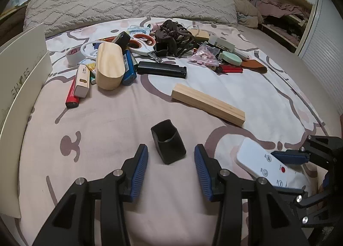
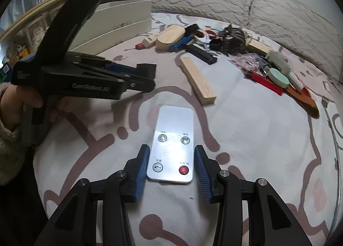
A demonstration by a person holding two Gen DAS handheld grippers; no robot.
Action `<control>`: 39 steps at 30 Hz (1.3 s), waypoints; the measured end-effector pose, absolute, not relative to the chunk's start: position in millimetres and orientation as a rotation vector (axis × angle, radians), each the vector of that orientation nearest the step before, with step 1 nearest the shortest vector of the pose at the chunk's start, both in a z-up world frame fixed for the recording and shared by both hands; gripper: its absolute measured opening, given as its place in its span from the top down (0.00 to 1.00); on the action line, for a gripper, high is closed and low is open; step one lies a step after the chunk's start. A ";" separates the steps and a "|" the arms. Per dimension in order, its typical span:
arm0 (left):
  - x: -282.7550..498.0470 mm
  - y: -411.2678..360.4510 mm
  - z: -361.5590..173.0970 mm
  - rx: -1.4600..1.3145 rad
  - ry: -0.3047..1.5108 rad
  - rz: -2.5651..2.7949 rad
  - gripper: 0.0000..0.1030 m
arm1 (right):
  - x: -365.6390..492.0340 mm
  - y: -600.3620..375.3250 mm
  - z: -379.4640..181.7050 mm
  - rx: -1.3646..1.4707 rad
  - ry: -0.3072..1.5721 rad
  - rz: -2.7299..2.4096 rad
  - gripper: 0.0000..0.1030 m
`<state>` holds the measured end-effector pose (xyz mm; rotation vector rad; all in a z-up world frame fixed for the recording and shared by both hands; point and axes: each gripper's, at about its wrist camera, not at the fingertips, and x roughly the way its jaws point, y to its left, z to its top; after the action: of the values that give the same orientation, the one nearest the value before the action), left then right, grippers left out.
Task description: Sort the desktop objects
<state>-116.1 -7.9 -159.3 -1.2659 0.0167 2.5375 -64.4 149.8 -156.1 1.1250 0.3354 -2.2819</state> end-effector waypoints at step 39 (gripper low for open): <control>-120.1 -10.5 -146.8 -1.268 0.007 2.516 0.30 | -92.4 217.3 -152.5 1.293 0.214 -2.727 0.21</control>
<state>-120.1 -10.5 -146.8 -1.2678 0.0066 2.5155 -92.4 217.3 -152.5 1.2935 0.2145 -2.7269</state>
